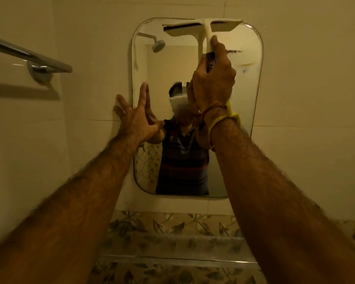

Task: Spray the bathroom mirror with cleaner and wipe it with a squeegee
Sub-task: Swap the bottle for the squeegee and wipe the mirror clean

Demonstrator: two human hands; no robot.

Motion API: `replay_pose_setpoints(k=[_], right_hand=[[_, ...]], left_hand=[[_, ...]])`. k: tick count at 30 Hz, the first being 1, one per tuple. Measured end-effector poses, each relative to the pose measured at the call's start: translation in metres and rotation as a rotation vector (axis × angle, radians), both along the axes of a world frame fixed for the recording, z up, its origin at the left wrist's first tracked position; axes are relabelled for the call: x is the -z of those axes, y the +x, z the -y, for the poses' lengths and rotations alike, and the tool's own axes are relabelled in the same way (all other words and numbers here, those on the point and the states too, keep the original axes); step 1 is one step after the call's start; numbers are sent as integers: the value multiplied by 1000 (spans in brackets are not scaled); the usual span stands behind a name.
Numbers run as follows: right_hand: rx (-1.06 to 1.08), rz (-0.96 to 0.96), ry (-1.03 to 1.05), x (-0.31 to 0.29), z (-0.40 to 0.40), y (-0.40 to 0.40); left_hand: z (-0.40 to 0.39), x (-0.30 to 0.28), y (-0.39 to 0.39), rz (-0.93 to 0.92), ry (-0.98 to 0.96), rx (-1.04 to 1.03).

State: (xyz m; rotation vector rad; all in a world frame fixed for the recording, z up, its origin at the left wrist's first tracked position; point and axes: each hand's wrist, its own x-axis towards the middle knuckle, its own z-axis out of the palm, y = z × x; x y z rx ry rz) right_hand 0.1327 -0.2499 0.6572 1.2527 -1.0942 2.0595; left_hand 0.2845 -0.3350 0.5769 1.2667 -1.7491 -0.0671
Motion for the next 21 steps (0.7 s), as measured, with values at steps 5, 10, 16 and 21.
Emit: replay_pose_setpoints(k=[5,10,16,21], right_hand=[[31,1,2,12,-2,1],[21,22,48,46,-4,4],[0,31,63,81,-6,0],[-6,46,79,107,-11,1]], left_hand=[[3,0,0,19,0,5],[6,0,1,32,2,-9],[10,2,2,39,-17,-5],[9,5,6,27,-38,29]])
